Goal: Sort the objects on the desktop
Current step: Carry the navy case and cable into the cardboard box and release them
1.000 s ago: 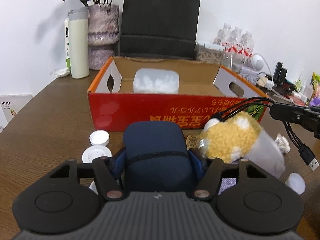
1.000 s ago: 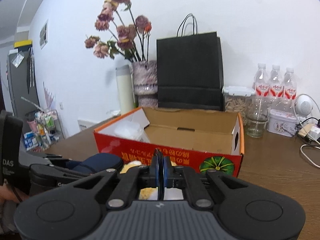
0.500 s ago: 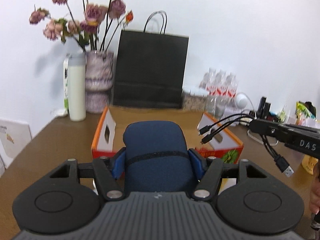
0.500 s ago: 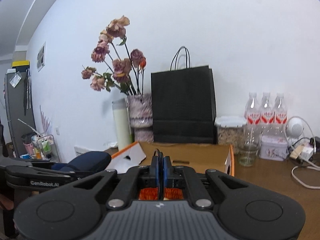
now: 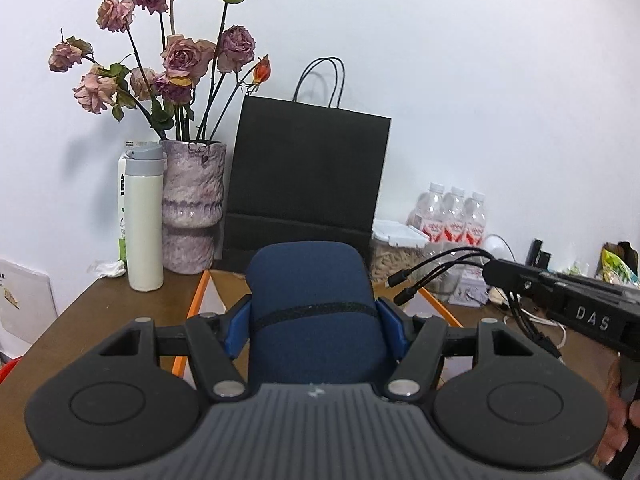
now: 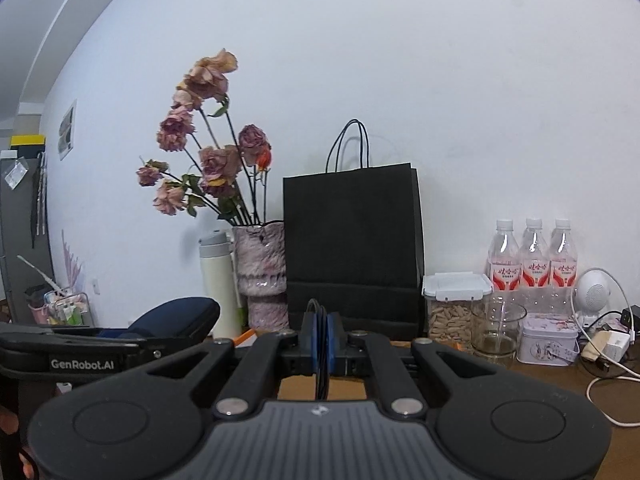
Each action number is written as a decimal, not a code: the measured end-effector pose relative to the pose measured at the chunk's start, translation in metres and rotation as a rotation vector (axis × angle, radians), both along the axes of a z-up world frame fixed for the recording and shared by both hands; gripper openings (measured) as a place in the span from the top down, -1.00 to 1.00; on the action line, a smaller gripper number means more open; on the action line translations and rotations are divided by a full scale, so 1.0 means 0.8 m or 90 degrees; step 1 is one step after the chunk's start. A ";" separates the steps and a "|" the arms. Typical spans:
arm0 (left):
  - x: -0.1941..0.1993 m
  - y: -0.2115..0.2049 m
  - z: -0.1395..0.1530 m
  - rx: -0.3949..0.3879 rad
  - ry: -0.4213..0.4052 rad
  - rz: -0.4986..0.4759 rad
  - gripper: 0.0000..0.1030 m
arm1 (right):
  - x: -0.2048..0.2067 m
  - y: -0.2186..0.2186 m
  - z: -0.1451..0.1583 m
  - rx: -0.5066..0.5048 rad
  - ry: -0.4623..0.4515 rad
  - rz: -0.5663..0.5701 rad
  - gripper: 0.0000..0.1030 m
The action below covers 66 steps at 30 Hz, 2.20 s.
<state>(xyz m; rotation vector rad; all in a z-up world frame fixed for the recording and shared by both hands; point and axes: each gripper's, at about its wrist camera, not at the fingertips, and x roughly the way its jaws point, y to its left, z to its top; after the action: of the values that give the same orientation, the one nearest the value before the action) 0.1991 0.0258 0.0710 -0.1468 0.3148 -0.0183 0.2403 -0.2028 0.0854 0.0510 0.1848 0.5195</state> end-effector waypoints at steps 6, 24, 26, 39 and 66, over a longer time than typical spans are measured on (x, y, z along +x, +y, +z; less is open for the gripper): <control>0.046 0.015 -0.010 -0.003 0.014 0.020 -0.27 | 0.051 0.017 -0.019 -0.003 0.026 -0.014 0.92; 0.168 0.047 -0.044 0.011 0.083 0.041 -0.27 | 0.170 0.048 -0.070 -0.063 0.082 -0.042 0.92; 0.173 0.050 -0.049 0.013 0.093 0.044 -0.27 | 0.174 0.050 -0.074 -0.069 0.088 -0.043 0.92; 0.182 0.058 -0.061 0.002 0.116 0.047 -0.27 | 0.176 0.057 -0.092 -0.100 0.110 -0.038 0.92; 0.181 0.037 -0.065 0.044 0.143 0.034 -0.66 | 0.178 0.058 -0.098 -0.106 0.129 -0.036 0.82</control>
<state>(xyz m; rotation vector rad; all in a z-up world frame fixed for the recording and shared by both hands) 0.3440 0.0556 0.0191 -0.0882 0.5345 0.0620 0.3825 -0.1566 0.0067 -0.0534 0.4236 0.4399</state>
